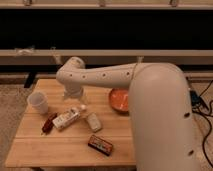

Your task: Place the pepper in the ceramic bowl

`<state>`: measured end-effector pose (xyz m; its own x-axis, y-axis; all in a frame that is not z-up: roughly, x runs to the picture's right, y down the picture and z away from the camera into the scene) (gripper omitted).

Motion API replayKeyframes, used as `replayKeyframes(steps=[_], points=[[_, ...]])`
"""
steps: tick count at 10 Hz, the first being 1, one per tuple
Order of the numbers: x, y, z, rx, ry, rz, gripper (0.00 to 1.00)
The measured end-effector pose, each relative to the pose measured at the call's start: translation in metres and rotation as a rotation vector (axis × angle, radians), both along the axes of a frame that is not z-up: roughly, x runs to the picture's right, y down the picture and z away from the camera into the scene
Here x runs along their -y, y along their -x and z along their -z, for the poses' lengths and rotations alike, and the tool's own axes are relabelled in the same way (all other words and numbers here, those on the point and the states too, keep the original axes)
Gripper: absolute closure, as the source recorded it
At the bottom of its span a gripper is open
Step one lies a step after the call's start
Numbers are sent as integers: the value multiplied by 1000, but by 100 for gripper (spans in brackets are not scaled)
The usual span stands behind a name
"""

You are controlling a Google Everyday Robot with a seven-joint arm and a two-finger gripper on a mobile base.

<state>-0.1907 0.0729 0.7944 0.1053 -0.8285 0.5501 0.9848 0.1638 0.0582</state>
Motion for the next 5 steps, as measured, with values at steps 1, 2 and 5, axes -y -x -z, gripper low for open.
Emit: replayKeyframes(steps=[1, 2, 5], points=[[-5, 22, 4, 31, -1, 46, 20], [-10, 43, 5, 69, 1, 89, 20], [-39, 95, 14, 174, 22, 224, 20]])
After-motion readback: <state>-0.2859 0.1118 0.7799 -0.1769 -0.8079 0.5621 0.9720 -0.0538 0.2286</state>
